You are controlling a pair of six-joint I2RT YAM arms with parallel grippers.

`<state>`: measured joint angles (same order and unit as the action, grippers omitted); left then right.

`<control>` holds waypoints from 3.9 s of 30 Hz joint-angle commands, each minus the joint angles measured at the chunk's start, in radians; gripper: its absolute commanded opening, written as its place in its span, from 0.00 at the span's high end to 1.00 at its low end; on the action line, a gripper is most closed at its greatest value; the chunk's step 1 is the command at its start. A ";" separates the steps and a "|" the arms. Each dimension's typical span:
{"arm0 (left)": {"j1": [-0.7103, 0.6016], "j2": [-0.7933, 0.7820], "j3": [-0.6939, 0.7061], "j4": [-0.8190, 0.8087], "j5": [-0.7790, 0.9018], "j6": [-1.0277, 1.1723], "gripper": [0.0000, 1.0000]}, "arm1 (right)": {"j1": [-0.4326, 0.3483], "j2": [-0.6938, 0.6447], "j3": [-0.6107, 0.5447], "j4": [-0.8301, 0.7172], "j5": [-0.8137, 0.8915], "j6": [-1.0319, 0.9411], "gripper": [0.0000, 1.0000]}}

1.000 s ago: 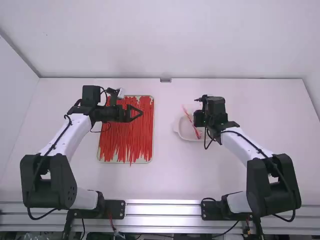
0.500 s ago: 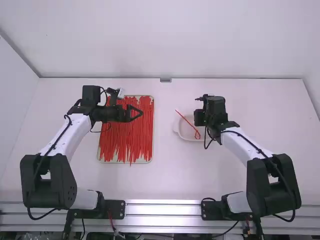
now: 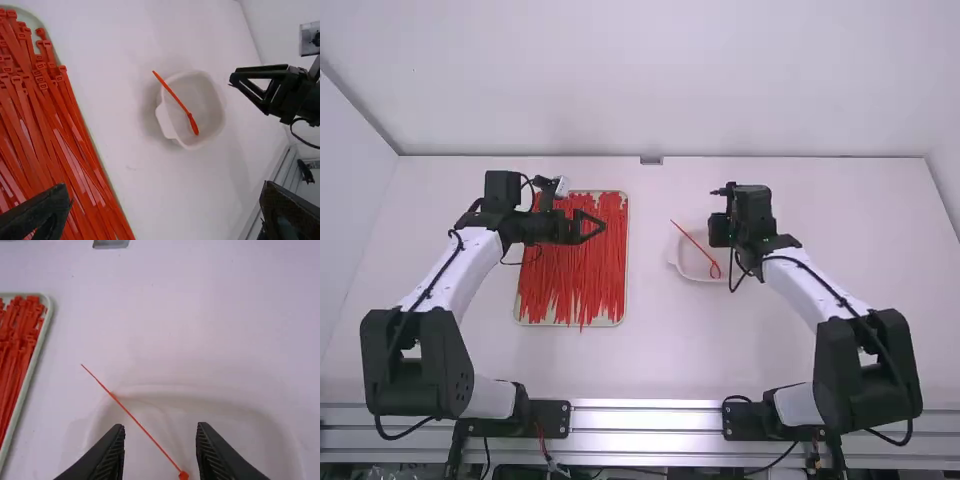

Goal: Fasten the cable tie

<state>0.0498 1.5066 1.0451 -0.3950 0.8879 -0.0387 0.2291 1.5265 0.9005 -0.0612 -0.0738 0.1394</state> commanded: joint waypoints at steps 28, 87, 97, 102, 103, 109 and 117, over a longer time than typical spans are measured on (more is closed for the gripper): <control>-0.003 -0.156 -0.005 0.009 -0.404 0.013 0.01 | 0.000 -0.272 0.200 -0.293 0.054 -0.098 0.61; -0.050 -0.912 -0.470 0.260 -0.888 0.039 0.47 | -0.229 -0.751 -0.254 0.061 0.074 -0.139 0.88; -0.050 -1.141 -0.699 0.395 -0.888 0.039 0.70 | -0.229 -0.986 -0.489 0.061 0.074 -0.139 1.00; -0.050 -1.243 -0.800 0.395 -0.888 0.039 0.80 | -0.229 -1.098 -0.602 0.061 0.074 -0.139 1.00; -0.050 -1.253 -0.810 0.395 -0.888 0.039 0.81 | -0.229 -1.109 -0.613 0.061 0.074 -0.139 1.00; -0.050 -1.350 -0.907 0.395 -0.888 0.039 0.91 | -0.229 -1.223 -0.726 0.061 0.074 -0.139 1.00; -0.050 -1.443 -1.000 0.395 -0.888 0.039 1.00 | -0.229 -1.339 -0.842 0.061 0.074 -0.139 1.00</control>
<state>0.0017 0.0841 0.0589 -0.0055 0.0051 -0.0002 -0.0021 0.2081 0.0769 -0.0029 0.0010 -0.0021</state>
